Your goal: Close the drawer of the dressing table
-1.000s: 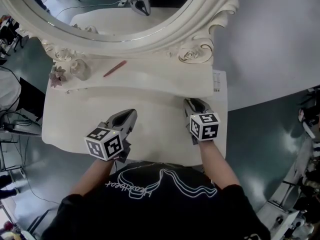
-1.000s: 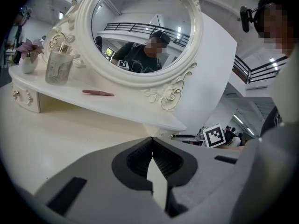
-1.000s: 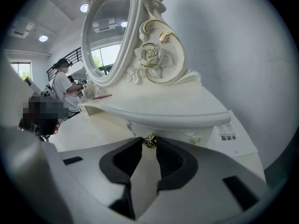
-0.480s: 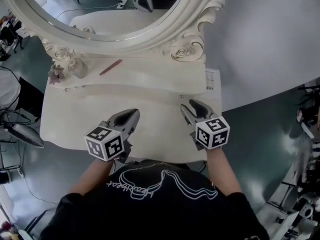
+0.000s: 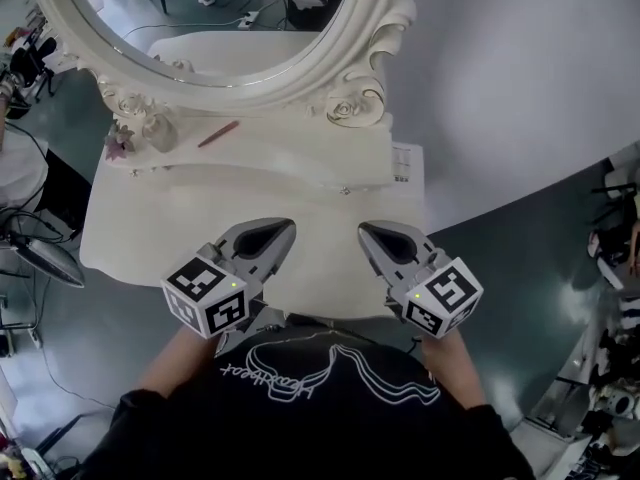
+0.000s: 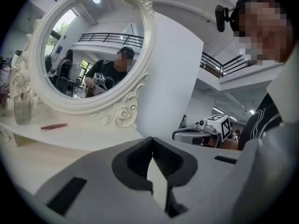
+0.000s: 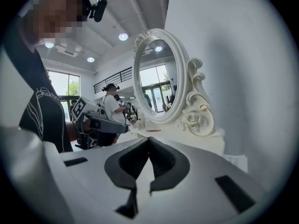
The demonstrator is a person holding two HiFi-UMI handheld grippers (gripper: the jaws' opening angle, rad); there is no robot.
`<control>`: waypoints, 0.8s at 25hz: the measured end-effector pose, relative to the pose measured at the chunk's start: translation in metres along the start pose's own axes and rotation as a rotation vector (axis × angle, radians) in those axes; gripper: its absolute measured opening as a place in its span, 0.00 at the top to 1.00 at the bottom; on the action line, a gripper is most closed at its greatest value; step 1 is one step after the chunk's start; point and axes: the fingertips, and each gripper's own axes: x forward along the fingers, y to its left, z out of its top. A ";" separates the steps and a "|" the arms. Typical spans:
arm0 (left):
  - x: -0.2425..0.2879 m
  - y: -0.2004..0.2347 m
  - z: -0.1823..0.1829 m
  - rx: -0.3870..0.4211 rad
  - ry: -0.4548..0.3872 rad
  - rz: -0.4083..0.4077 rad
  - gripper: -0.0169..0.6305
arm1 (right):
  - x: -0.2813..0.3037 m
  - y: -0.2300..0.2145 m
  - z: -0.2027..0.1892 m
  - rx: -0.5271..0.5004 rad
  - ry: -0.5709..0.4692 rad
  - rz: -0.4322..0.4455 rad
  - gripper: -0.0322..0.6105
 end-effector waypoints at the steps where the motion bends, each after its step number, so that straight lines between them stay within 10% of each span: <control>1: -0.001 -0.010 0.005 0.011 -0.010 -0.014 0.97 | -0.005 0.004 0.006 0.007 -0.019 0.014 0.94; 20: 0.003 -0.097 0.021 0.119 -0.078 -0.068 0.97 | -0.069 0.027 0.029 0.027 -0.139 0.098 0.95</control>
